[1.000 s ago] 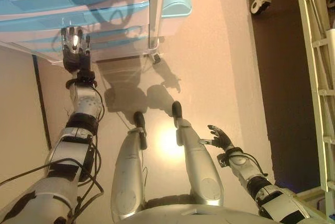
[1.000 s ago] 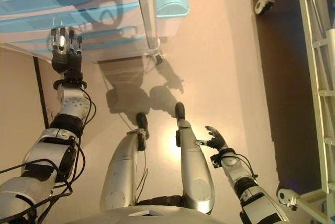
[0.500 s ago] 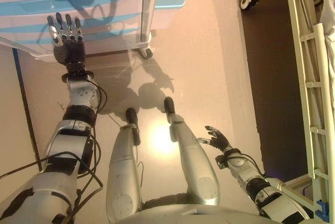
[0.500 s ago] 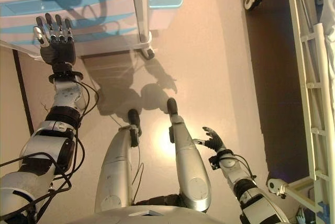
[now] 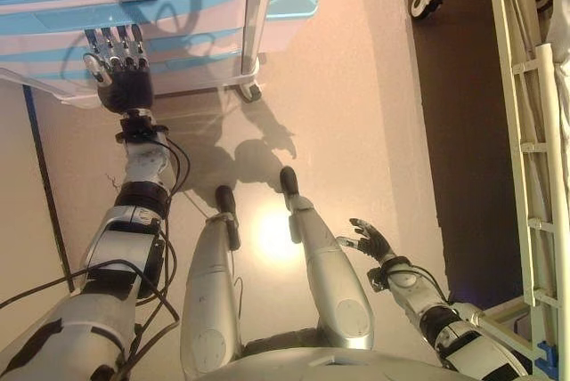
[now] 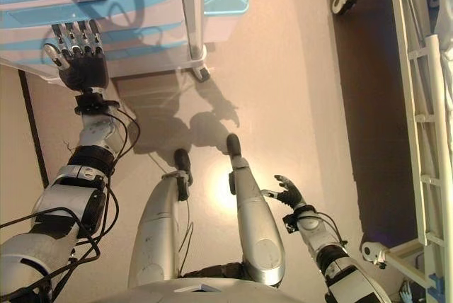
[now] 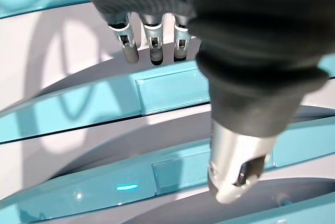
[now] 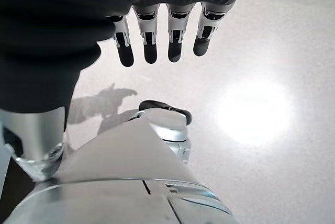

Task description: Open the drawer and pick up the medicine

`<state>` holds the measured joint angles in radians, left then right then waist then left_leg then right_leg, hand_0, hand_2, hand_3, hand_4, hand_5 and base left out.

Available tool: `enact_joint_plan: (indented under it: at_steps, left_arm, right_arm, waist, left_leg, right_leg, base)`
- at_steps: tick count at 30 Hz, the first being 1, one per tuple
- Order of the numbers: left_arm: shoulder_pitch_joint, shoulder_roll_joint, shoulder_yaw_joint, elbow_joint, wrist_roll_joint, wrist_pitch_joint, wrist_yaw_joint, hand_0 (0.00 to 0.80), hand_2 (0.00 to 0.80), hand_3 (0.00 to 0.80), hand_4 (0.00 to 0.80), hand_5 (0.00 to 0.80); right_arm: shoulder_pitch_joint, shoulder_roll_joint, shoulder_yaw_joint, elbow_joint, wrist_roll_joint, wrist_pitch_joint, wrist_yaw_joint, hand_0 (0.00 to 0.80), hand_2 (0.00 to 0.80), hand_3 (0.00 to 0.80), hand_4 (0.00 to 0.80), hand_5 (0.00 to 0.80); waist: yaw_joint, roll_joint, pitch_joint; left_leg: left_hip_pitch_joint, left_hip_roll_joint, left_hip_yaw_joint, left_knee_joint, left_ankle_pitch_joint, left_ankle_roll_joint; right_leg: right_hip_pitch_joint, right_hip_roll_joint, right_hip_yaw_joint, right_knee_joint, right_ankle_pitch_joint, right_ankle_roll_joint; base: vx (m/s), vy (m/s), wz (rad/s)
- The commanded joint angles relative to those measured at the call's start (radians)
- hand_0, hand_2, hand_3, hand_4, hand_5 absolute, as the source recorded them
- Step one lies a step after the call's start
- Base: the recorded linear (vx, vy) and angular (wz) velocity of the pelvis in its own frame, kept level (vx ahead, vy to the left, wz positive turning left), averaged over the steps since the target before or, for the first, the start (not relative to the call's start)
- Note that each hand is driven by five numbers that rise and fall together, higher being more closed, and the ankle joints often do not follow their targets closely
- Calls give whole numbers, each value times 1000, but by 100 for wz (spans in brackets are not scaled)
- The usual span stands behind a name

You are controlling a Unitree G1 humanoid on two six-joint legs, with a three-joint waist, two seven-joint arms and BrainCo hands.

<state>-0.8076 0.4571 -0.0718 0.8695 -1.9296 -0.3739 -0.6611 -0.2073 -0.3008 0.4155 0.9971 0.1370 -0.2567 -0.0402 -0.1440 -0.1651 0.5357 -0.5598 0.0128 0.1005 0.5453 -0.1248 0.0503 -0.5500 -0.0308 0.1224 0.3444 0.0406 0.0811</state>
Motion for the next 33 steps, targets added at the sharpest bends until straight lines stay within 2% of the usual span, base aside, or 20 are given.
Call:
enact_joint_plan:
  at_steps: [1, 2, 10, 17, 22, 26, 33]
  left_arm:
    - [-332, 246, -102, -447, 273, -73, -280, 769, 769, 769, 769, 769]
    - [-335, 250, -104, -446, 265, -69, -288, 800, 800, 800, 800, 800]
    - [-307, 264, -87, -421, 157, -24, -326, 800, 800, 800, 800, 800]
    - [-205, 248, -16, -334, -3, 49, -376, 800, 800, 800, 800, 800]
    - [-56, 189, 51, -267, -43, 112, -406, 800, 800, 800, 800, 800]
    - [67, 125, 106, -243, -43, 155, -394, 800, 800, 800, 800, 800]
    - [235, 16, 120, -208, -43, 209, -481, 800, 800, 800, 800, 800]
  right_arm:
    - [116, -82, 46, 7, -29, 7, 24, 0, 0, 0, 0, 0]
    - [118, -84, 45, 12, -31, 3, 26, 0, 0, 0, 0, 0]
    - [128, -83, 43, 32, -48, -6, 38, 0, 0, 0, 0, 0]
    - [123, -69, 59, 24, -45, 1, 26, 0, 0, 0, 0, 0]
    - [121, -55, 59, 11, -54, 21, 20, 0, 0, 0, 0, 0]
    - [120, -53, 52, -12, -79, 39, 20, 0, 0, 0, 0, 0]
    - [111, -56, 41, -33, -97, 57, 13, 0, 0, 0, 0, 0]
  waist:
    - [11, 40, -58]
    - [13, 42, -60]
    - [24, 58, -95]
    - [41, 46, -114]
    - [65, 36, -126]
    - [86, 32, -134]
    - [123, 32, -133]
  left_leg:
    - [90, -62, -9, -34, -112, 32]
    - [98, -63, -8, -40, -110, 32]
    - [164, -69, -6, -99, -86, 23]
    - [188, -66, -10, -131, -63, 13]
    - [213, -62, -22, -150, -58, 5]
    - [231, -57, -34, -185, -30, -2]
    - [257, -39, -62, -218, -7, -12]
  right_leg:
    - [91, 10, -27, -89, -5, -52]
    - [99, 7, -28, -92, -7, -52]
    - [163, -8, -38, -116, -22, -54]
    - [191, -12, -54, -135, -23, -57]
    - [225, -8, -74, -138, -41, -60]
    - [246, -6, -87, -125, -58, -66]
    - [267, -5, -120, -63, -105, -78]
  base:
    - [21, 30, 2]
    - [0, 0, 0]
    - [1, 0, -1]
    - [-39, -27, 1]
    - [-62, -51, 1]
    - [-84, -55, 6]
    - [-83, -65, 17]
